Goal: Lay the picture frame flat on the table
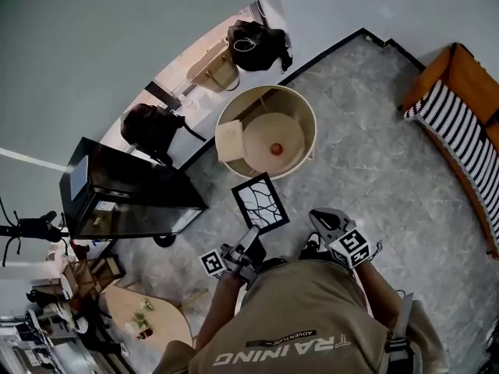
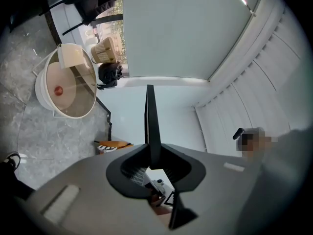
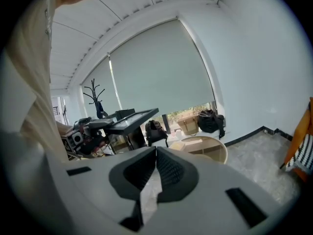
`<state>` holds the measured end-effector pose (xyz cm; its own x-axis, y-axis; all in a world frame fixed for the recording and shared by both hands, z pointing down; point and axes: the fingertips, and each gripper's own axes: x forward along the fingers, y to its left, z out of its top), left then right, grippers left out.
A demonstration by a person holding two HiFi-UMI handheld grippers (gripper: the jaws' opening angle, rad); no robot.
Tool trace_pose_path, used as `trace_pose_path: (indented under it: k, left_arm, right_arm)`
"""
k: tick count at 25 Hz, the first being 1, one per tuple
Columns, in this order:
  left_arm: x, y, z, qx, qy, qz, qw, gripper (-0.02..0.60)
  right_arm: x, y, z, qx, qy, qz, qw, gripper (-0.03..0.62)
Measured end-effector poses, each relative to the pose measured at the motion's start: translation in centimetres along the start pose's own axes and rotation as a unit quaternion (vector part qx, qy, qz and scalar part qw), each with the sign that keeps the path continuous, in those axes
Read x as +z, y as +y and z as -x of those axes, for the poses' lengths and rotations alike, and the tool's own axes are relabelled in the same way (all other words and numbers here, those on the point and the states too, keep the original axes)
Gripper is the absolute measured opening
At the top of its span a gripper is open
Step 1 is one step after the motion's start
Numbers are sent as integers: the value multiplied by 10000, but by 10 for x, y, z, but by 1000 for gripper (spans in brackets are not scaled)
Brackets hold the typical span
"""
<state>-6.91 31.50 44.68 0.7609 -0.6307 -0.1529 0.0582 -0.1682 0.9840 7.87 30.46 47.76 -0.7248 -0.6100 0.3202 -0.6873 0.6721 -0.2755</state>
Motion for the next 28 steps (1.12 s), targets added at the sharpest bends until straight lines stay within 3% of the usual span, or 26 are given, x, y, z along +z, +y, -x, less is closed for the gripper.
trace_pose_path:
  k: [8, 15, 28]
  left_arm:
    - [19, 20, -14, 109, -22, 131, 9999, 72]
    - [77, 41, -34, -28, -210, 489, 9986, 72]
    - [201, 61, -84, -268, 596, 481, 9967, 72]
  right_arm:
    - [17, -26, -22, 100, -7, 172, 9998, 8]
    - [44, -38, -59, 61, 70, 322, 9994, 8]
    - [85, -71, -148, -516, 311, 47, 9982, 8]
